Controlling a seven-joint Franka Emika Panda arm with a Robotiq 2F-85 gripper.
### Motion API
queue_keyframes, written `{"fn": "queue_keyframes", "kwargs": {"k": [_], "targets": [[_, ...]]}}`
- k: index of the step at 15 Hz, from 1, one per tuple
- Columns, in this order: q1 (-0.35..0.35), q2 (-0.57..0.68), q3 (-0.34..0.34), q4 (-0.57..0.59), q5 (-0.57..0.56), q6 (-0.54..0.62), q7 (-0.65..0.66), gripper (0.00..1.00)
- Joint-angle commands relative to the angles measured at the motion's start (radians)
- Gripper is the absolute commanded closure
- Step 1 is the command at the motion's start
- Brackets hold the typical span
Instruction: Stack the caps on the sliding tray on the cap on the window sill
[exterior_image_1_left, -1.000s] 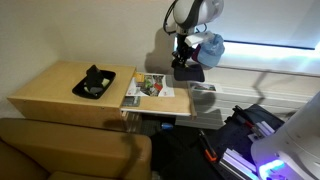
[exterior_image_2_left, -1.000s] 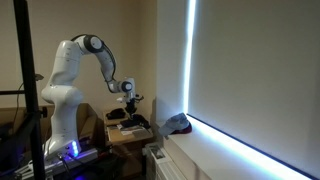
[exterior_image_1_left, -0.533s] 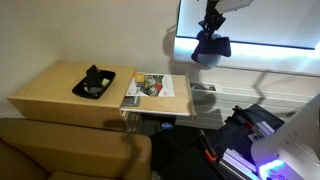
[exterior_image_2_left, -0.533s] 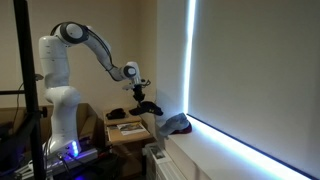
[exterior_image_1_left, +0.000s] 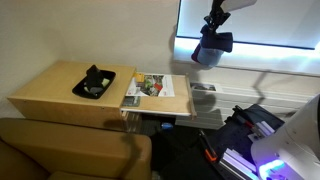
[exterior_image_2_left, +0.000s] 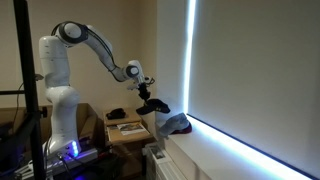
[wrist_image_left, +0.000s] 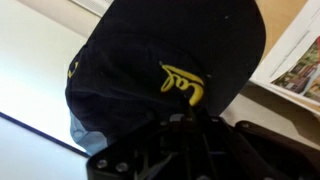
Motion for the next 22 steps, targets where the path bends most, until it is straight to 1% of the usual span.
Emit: {"fn": "queue_keyframes", "kwargs": {"k": [1, 2, 4, 5, 6, 7, 9, 10, 12, 16, 18, 20, 21, 22], "targets": [[-0.089, 0.179, -0.025, 0.128, -0.198, 0.222, 0.106, 0.99], [-0.101, 0.236, -0.047, 0.185, -0.265, 0.258, 0.152, 0.99], [-0.100, 0.346, -0.096, 0.292, -0.367, 0.306, 0.236, 0.99], [-0.092, 0.394, -0.115, 0.342, -0.385, 0.301, 0.257, 0.99], [-0.090, 0.434, -0.116, 0.369, -0.369, 0.296, 0.254, 0.99], [-0.066, 0.466, -0.137, 0.399, -0.323, 0.282, 0.219, 0.99], [-0.080, 0.513, -0.103, 0.417, -0.222, 0.287, 0.145, 0.99], [-0.078, 0.538, -0.100, 0.438, -0.180, 0.280, 0.122, 0.99], [-0.086, 0.576, -0.077, 0.459, -0.058, 0.261, 0.048, 0.99], [-0.113, 0.607, -0.031, 0.482, 0.132, 0.182, -0.071, 0.99], [-0.119, 0.618, -0.021, 0.497, 0.196, 0.131, -0.102, 0.99], [-0.112, 0.630, -0.032, 0.514, 0.232, 0.082, -0.092, 0.99], [-0.109, 0.636, -0.038, 0.525, 0.247, 0.060, -0.077, 0.70], [-0.101, 0.639, -0.049, 0.533, 0.254, 0.049, -0.054, 0.69]]}}
